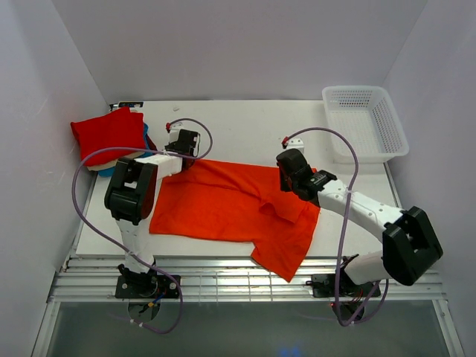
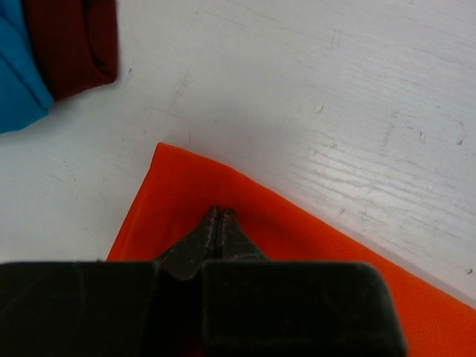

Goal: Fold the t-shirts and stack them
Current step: Fold the flattened tshirt in 1/3 of the way

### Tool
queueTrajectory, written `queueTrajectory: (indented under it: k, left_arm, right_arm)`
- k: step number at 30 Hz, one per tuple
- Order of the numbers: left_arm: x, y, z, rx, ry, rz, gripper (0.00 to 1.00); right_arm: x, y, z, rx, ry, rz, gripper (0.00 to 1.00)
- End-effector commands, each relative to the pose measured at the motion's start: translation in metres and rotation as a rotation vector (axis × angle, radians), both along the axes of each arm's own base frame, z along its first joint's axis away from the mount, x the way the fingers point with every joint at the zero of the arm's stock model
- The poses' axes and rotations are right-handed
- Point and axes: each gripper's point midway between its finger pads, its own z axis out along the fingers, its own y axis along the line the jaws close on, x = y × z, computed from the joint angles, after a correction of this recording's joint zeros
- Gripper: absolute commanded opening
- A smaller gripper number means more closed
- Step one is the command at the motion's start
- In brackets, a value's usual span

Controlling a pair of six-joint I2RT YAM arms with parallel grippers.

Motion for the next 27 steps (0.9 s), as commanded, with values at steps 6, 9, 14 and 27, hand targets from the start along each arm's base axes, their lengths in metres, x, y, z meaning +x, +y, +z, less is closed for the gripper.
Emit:
queueTrajectory:
  k: [6, 9, 14, 27]
  left_arm:
    - [-0.028, 0.007, 0.044, -0.034, -0.084, 0.014, 0.0]
    - [-0.035, 0.008, 0.058, -0.025, -0.135, 0.018, 0.0]
    - [-0.051, 0.009, 0.062, -0.034, -0.147, 0.025, 0.0]
    - [-0.084, 0.009, 0.023, -0.053, -0.003, 0.021, 0.0]
  right_arm:
    - [0.045, -0.041, -0.049, -0.11, 0.075, -0.163, 0.08]
    - [0.054, -0.049, -0.062, -0.129, 0.108, -0.184, 0.08]
    - [0.06, -0.058, -0.075, -0.134, 0.137, -0.204, 0.08]
    - [0.055, -0.072, -0.096, -0.135, 0.206, -0.225, 0.08]
